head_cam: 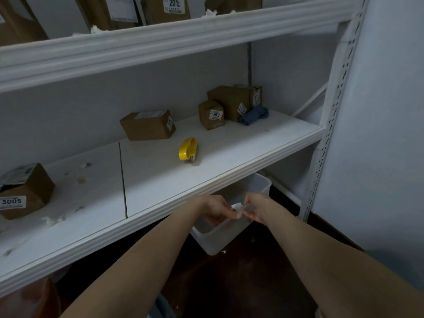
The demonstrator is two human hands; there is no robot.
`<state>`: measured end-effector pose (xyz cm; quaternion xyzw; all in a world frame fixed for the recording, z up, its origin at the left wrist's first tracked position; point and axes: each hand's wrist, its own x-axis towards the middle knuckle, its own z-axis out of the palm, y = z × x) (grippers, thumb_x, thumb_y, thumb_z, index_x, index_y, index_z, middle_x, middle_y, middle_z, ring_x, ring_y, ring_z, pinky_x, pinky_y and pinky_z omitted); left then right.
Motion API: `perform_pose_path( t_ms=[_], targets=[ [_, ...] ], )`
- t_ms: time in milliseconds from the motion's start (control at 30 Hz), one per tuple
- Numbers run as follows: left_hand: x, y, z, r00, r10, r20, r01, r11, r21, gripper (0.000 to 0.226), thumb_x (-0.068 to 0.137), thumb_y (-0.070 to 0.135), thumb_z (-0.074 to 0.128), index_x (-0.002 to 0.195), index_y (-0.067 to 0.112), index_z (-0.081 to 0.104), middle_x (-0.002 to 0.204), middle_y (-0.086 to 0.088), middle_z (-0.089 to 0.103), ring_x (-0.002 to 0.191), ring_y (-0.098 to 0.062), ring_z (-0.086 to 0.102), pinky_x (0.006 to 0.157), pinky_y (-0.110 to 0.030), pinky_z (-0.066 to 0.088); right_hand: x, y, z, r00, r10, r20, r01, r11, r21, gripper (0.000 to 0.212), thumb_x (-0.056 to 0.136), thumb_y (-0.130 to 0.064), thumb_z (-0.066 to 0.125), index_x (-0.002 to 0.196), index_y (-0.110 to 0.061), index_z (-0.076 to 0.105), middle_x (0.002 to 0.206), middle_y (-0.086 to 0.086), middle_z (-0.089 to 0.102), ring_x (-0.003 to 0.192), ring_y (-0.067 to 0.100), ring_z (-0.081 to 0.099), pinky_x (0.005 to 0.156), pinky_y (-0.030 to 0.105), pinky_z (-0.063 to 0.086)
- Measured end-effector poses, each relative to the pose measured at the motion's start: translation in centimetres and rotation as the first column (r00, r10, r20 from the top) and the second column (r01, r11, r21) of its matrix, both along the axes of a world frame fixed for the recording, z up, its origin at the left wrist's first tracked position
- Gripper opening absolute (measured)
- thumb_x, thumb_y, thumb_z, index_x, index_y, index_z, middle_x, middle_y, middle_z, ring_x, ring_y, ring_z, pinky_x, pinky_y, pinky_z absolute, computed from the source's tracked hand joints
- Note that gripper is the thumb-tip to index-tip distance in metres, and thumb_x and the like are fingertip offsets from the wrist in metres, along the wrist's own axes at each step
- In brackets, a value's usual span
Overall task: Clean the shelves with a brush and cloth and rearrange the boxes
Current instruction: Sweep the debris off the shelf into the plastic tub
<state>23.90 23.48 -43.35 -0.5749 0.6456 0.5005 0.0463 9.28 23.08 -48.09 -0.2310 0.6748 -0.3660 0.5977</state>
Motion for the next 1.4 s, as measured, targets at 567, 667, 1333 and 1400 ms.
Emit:
perform_pose_path(
  t_ms=[567,667,1333,1400],
  targets=[
    [-2.4,-0.6,0.7,0.970,0.153,-0.191,-0.160,0.987,-0.022,0.020,0.090,-0.008,0.053,0.076,0.006,0.058,0.041,0.004,0.060,0.039,-0.001,0.058,0.048,-0.014,0.053,-3.0,-0.4,0.5,0.998,-0.063,-0.028,0.064,0.996,0.056,0.042,0.091,0.000,0.045,0.132,0.000,0.044,0.126,0.036,0.048,0.024,0.027,0.050,0.024,0.021,0.040],
    [-2.4,-0.6,0.2,0.962,0.185,-0.200,-0.193,0.981,-0.017,0.020,0.092,-0.006,0.051,0.077,0.006,0.057,0.040,0.005,0.059,0.039,-0.001,0.059,0.048,-0.014,0.052,-3.1,-0.1,0.5,0.999,-0.039,-0.013,0.040,0.998,0.040,0.027,0.090,0.001,0.044,0.116,0.002,0.052,0.113,0.028,0.058,0.044,0.027,0.056,0.026,0.020,0.041],
    [-1.1,0.3,-0.4,0.971,0.211,-0.113,-0.209,0.977,0.025,0.033,0.089,0.000,0.061,0.121,-0.005,0.059,0.066,0.001,0.064,0.060,-0.005,0.060,0.066,-0.017,0.052,-2.5,0.5,1.4,0.996,-0.077,0.034,0.074,0.994,0.075,0.048,0.094,-0.001,0.043,0.141,-0.005,0.037,0.135,0.033,0.044,0.019,0.019,0.047,0.025,0.019,0.039],
    [-0.9,0.1,-0.4,0.971,0.210,-0.118,-0.207,0.978,0.034,0.026,0.089,0.003,0.061,0.115,-0.004,0.062,0.057,0.004,0.065,0.056,-0.004,0.061,0.060,-0.015,0.053,-2.5,0.4,1.4,0.997,-0.070,0.027,0.068,0.994,0.086,0.047,0.094,-0.002,0.044,0.141,-0.003,0.037,0.135,0.034,0.043,0.019,0.019,0.047,0.025,0.019,0.040]
  ],
)
